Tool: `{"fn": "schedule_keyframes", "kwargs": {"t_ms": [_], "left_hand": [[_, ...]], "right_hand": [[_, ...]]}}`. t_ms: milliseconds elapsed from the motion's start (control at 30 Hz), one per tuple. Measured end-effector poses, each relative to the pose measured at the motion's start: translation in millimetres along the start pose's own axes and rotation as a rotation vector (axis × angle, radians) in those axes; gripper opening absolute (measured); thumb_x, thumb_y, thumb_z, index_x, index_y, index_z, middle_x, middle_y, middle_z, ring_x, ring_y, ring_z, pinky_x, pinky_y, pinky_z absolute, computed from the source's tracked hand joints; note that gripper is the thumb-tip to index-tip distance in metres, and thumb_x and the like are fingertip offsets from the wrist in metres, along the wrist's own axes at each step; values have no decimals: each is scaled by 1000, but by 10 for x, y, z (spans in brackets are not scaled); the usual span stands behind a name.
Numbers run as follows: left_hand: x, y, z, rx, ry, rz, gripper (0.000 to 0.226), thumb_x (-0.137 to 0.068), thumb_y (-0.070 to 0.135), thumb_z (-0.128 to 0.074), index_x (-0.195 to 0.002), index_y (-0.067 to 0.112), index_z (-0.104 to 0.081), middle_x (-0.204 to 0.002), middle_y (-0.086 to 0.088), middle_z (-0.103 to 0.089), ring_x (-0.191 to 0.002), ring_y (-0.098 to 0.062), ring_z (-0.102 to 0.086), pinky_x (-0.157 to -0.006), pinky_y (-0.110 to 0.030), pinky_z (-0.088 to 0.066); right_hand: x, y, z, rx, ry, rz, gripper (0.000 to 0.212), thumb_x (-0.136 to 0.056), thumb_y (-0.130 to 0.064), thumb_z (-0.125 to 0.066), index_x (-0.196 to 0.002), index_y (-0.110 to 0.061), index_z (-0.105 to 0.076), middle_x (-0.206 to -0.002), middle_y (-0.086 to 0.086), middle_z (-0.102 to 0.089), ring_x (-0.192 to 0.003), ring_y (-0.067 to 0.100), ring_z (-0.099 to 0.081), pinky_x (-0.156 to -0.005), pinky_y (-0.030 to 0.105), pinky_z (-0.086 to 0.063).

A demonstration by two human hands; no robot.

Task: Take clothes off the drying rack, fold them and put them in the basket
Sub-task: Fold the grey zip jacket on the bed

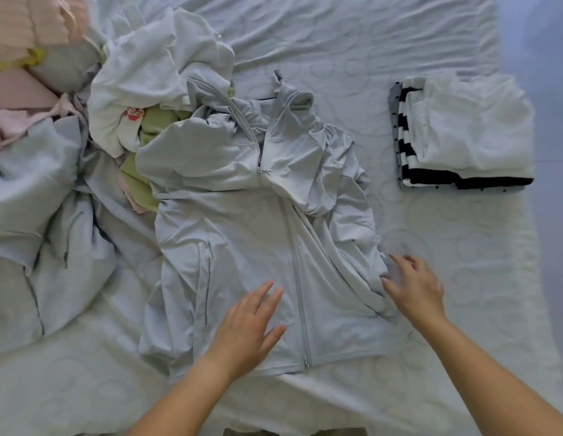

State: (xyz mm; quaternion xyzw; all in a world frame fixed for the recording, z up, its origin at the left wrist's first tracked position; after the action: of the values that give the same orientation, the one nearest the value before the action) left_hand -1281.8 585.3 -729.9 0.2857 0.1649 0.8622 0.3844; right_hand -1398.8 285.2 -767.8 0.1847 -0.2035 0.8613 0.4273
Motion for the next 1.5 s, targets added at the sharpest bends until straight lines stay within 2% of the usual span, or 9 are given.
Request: {"fn": "schedule_keyframes", "kwargs": {"t_ms": [267, 500, 600, 667, 867, 967, 1133, 1333, 1500], "left_hand": [[-853, 887, -10, 155, 9, -23, 72, -89, 64, -23, -152, 32, -10, -160, 3, -11, -143, -16, -22, -111, -36, -30], [-1559, 1317, -137, 102, -42, -25, 55, -97, 39, -48, -147, 22, -33, -150, 0, -31, -138, -20, -26, -112, -38, -29], [-1727, 1405, -349, -49, -169, -23, 51, -93, 36, -55, -142, 28, -39, -150, 1, -29, -139, -21, -24, -109, -39, -31], [-1755, 1399, -457, -193, -238, -17, 45, -90, 38, -58, -133, 30, -49, -153, 0, -25, -139, -22, -21, -106, -38, -28], [-1806, 1446, -128, -48, 43, -15, 13, -87, 28, -65, -97, 23, -71, -130, 6, -57, -125, -21, -44, -98, -33, -33], [-1853, 1497, 23, 41, 121, 0, 7, -86, 26, -68, -88, 20, -71, -116, 10, -64, -114, -20, -51, -96, -33, -36], [-1930, 1679, 8, 65, 27, 28, 45, -86, 40, -66, -127, 25, -55, -141, 5, -45, -132, -18, -36, -107, -34, -28], [-2105, 2558, -24, 302, -20, -254, 81, -76, 37, -77, -144, 20, -37, -135, 0, -53, -123, -18, -48, -105, -34, -37], [-2281, 2679, 274, 772, 97, -151, 27, -85, 9, -66, -109, 21, -64, -93, 12, -65, -86, -5, -60, -81, -24, -50]], "right_hand": [[-92, -108, -117, -555, -135, -94, 51, -81, -36, -72, -127, -25, -55, -113, -3, -58, -104, 18, -58, -92, 37, -46], [-70, 91, -167, -740, -152, -211, 35, -94, -20, -57, -129, -19, -53, -100, 1, -64, -94, 17, -61, -83, 29, -47], [-72, 23, -285, -641, -270, -181, 9, -90, -15, -59, -99, -17, -61, -76, -1, -60, -78, 17, -58, -66, 23, -44], [-86, -44, -248, -535, -287, -98, 21, -90, -16, -58, -69, -18, -58, -62, -3, -52, -68, 17, -51, -55, 22, -35], [-91, 345, 232, -968, 47, -201, 14, -100, -17, -47, -90, -12, -54, -75, -4, -55, -68, 8, -50, -59, 16, -39], [-119, 663, 467, -1177, 191, -313, 12, -101, -18, -44, -95, -13, -53, -81, 0, -57, -74, 13, -52, -72, 29, -44], [-228, 774, 877, -1476, 206, -225, 19, -101, -12, -44, -90, -15, -58, -88, 3, -62, -84, 15, -60, -83, 29, -50], [-152, 527, 1276, -1503, 116, -12, 16, -95, -3, -52, -105, -3, -65, -97, 9, -72, -92, 15, -68, -82, 22, -53], [-109, 415, 1635, -1344, 135, 177, 33, -95, 6, -46, -113, -13, -67, -105, 1, -72, -101, 11, -66, -89, 20, -51]]}}
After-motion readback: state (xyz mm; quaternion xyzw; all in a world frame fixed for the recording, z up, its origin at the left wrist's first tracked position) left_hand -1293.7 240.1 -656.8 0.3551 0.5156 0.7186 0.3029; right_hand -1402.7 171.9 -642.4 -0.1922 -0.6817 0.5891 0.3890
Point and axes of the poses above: each hand's wrist, its own x-axis away from the middle knuckle, its own z-axis out of the back of the hand, y = z × x, the point moved 10 cm from there along -x, towards the middle knuckle
